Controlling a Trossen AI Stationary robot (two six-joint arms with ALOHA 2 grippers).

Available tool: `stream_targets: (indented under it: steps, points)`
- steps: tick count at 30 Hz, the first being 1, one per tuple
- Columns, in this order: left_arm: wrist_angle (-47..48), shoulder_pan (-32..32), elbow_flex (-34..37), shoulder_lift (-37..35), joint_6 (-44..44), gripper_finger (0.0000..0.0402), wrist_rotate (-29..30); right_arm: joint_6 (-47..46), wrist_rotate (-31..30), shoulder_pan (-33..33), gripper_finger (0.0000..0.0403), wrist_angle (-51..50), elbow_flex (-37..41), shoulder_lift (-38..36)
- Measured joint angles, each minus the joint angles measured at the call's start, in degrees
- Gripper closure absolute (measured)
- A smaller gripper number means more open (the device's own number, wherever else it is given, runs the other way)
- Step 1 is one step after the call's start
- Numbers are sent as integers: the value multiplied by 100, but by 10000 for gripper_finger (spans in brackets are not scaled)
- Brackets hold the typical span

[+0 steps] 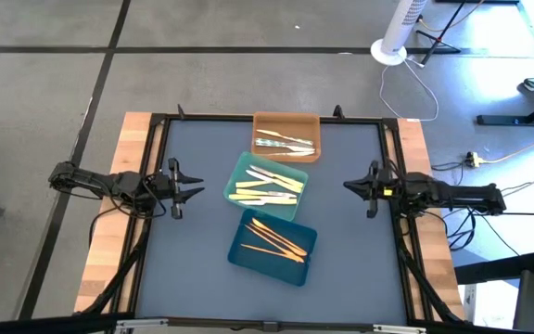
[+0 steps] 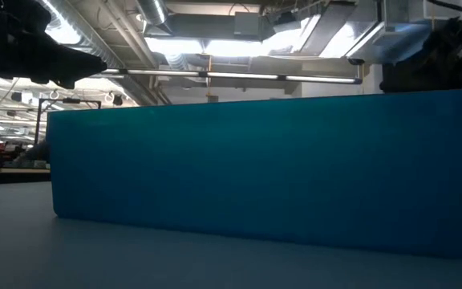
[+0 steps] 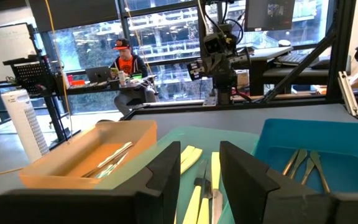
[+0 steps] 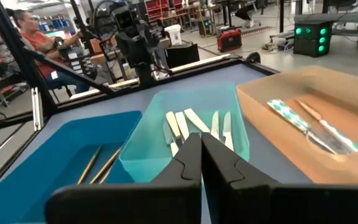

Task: Sort silverware by color (type)
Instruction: Return to Home Position

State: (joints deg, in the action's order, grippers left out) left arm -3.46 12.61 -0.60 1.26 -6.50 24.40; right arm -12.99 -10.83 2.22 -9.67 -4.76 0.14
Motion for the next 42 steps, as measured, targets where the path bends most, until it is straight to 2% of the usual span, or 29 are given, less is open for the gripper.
stream_targets:
  steps: [16,19,21,42]
  points:
    - [0,-1,0,-2,2,296,0,805,122,0,403,457,164,4]
    - [-2,1,0,0,2,296,2,1220,439,-2,403,1147,416,7]
    - [0,1,-2,0,2,296,0,1454,666,0,403,1151,433,21]
    - [0,1,-2,0,2,296,0,1608,693,0,403,1121,432,24]
